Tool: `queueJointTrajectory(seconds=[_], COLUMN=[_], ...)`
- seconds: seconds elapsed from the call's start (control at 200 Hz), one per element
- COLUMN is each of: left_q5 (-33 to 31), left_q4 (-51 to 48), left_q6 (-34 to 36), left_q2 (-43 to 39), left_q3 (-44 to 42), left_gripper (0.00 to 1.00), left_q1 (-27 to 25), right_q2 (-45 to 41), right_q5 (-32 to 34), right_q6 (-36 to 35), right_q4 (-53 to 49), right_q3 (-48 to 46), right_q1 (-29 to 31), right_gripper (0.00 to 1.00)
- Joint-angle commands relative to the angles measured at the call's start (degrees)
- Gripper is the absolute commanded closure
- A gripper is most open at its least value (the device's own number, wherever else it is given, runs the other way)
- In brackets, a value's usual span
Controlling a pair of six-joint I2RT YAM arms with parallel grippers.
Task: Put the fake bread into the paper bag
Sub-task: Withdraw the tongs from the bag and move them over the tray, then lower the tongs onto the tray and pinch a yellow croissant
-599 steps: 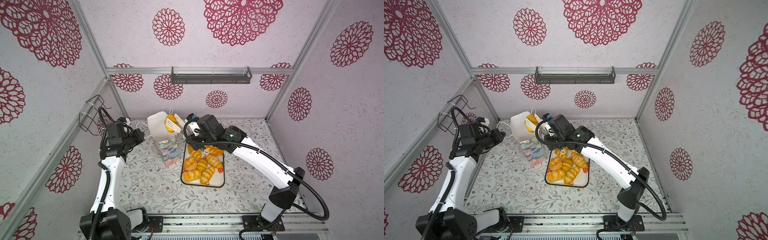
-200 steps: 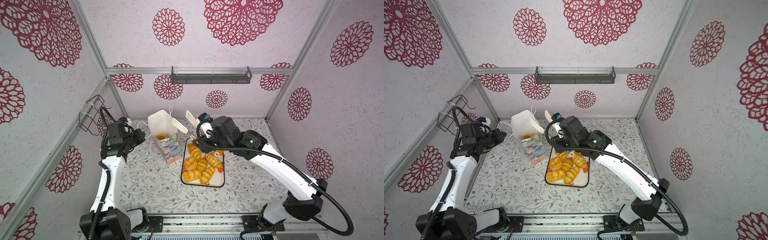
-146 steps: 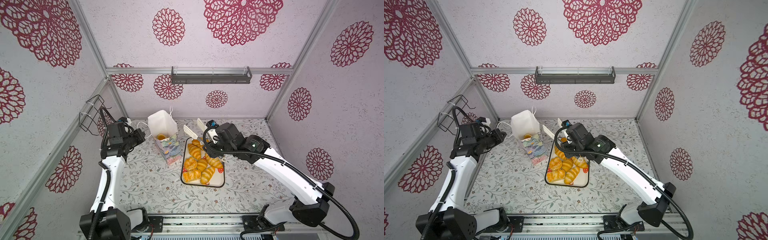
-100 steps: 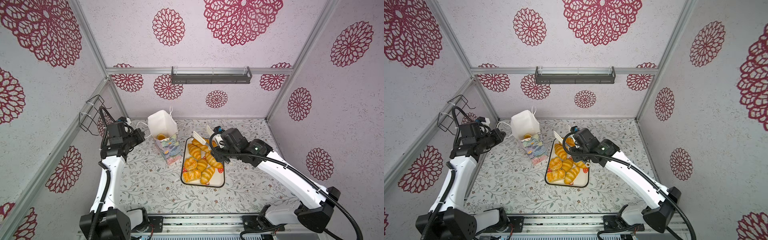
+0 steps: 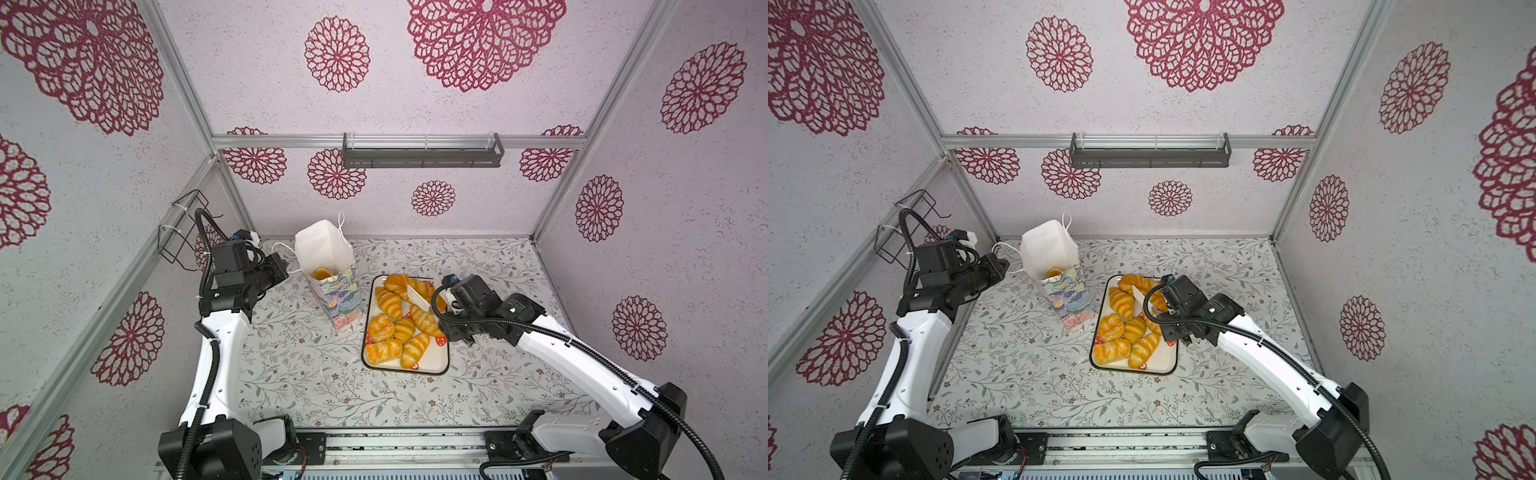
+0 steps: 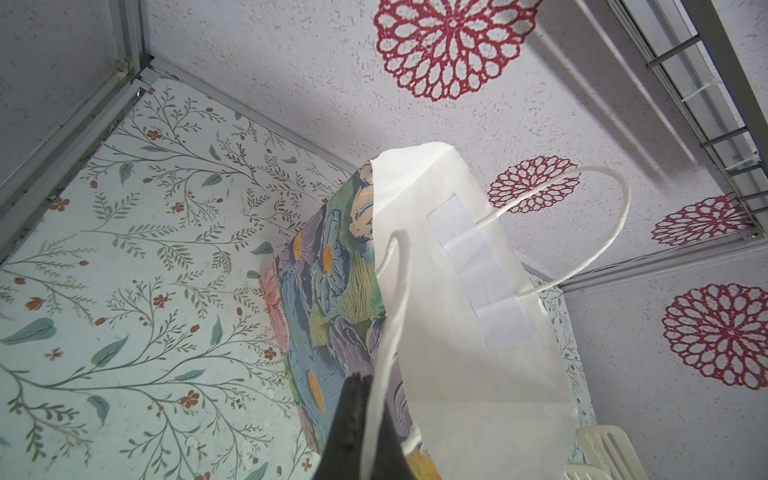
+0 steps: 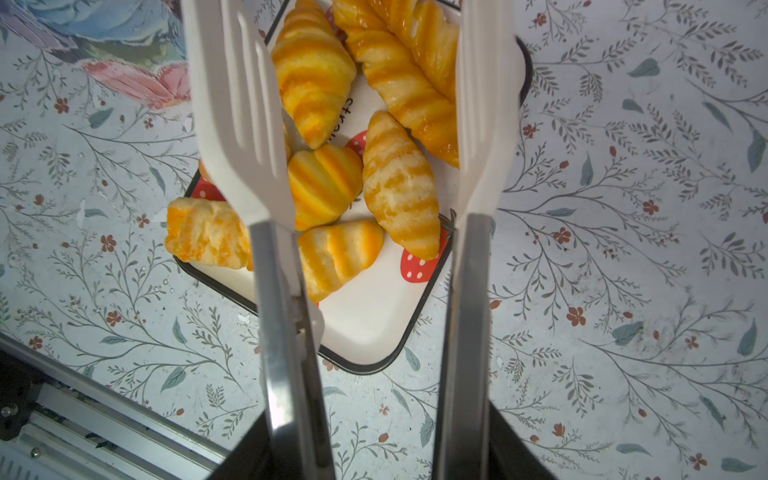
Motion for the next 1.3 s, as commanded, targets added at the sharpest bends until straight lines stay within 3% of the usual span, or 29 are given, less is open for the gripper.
queueJointTrajectory(seconds=[0.0, 1.296], left_q5=[0.4, 3.1], left_q4=[0.8, 1.9], left_q6=[-0.3, -1.1], left_q2=[0.1, -0.1], left_q3=[0.5, -1.5], left_gripper=[1.00, 1.00], left_q1=[0.3, -0.3], right_q2=[-2.1, 4.9], right_q5=[0.0, 0.0], right_q6=[1.3, 0.9], right_q4=[1.2, 7.1], right_q3=[-0.5, -10.4], right_q1=[-0.4, -1.8], right_gripper=[0.44, 0.43])
